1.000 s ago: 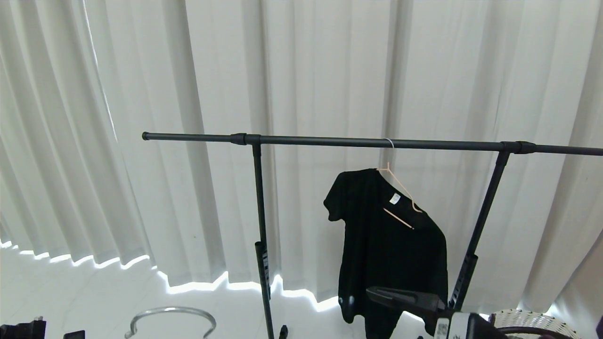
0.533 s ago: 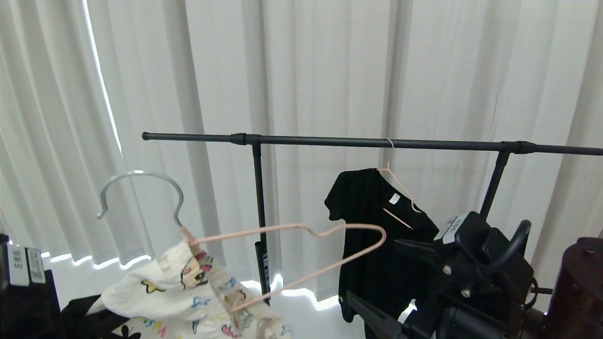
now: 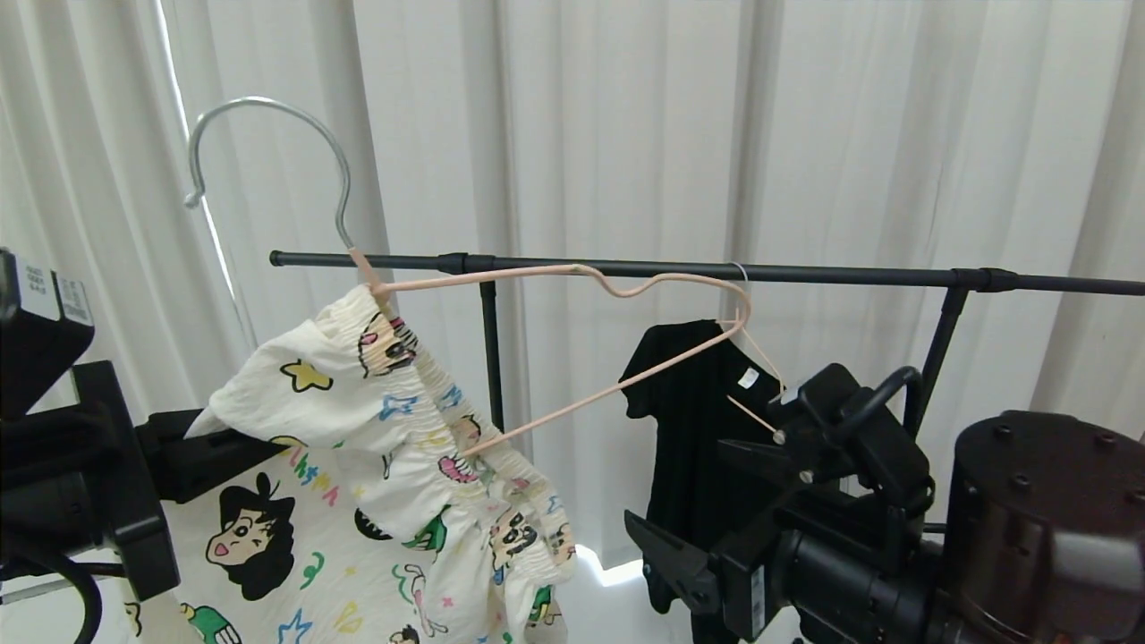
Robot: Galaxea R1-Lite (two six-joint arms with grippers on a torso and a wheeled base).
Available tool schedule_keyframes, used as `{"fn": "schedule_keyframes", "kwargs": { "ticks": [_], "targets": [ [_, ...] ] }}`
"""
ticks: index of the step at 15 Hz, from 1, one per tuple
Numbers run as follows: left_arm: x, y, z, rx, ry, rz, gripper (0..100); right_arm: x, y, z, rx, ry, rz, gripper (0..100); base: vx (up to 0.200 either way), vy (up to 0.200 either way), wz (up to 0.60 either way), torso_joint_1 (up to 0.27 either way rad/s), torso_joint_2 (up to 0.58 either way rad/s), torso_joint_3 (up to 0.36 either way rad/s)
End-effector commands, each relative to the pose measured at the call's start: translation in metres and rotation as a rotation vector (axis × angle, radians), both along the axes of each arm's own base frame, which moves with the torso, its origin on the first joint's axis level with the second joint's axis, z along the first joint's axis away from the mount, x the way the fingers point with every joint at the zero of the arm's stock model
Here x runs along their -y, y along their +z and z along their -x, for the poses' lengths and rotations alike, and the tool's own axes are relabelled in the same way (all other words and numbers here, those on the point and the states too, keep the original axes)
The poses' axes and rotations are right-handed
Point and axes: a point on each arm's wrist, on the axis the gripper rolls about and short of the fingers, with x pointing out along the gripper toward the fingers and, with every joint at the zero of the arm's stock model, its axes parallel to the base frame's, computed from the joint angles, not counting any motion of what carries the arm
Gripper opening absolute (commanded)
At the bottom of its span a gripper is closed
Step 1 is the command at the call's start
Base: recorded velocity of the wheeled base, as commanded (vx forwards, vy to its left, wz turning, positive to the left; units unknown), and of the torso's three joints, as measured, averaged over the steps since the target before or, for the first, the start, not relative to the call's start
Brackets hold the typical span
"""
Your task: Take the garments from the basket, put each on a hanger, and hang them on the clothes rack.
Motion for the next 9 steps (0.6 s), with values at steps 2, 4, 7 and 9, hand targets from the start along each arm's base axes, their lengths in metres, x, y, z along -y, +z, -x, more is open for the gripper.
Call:
{"fn": "schedule_keyframes", "kwargs": {
  "ticks": [2,4,7,9],
  "targets": [
    [0.008,0.004,-0.009,-0.007,-0.043,-0.002,0,-0.020,-0.002,-0.009,-0.028,-0.004,-0.020,100,0.000,0.000,0.00,0.000,0.00,0.000],
    [0.014,0.008,-0.014,-0.006,-0.071,-0.003,0,-0.033,-0.004,-0.006,-0.033,0.021,-0.020,100,0.000,0.000,0.00,0.000,0.00,0.000],
    [0.017,0.008,-0.015,-0.006,-0.090,-0.005,0,-0.043,-0.005,0.005,-0.045,0.067,-0.024,100,0.000,0.000,0.00,0.000,0.00,0.000],
    [0.019,0.006,-0.018,-0.017,-0.094,-0.011,0,-0.051,-0.007,0.020,-0.088,0.111,-0.017,100,0.000,0.000,0.00,0.000,0.00,0.000]
  ]
}}
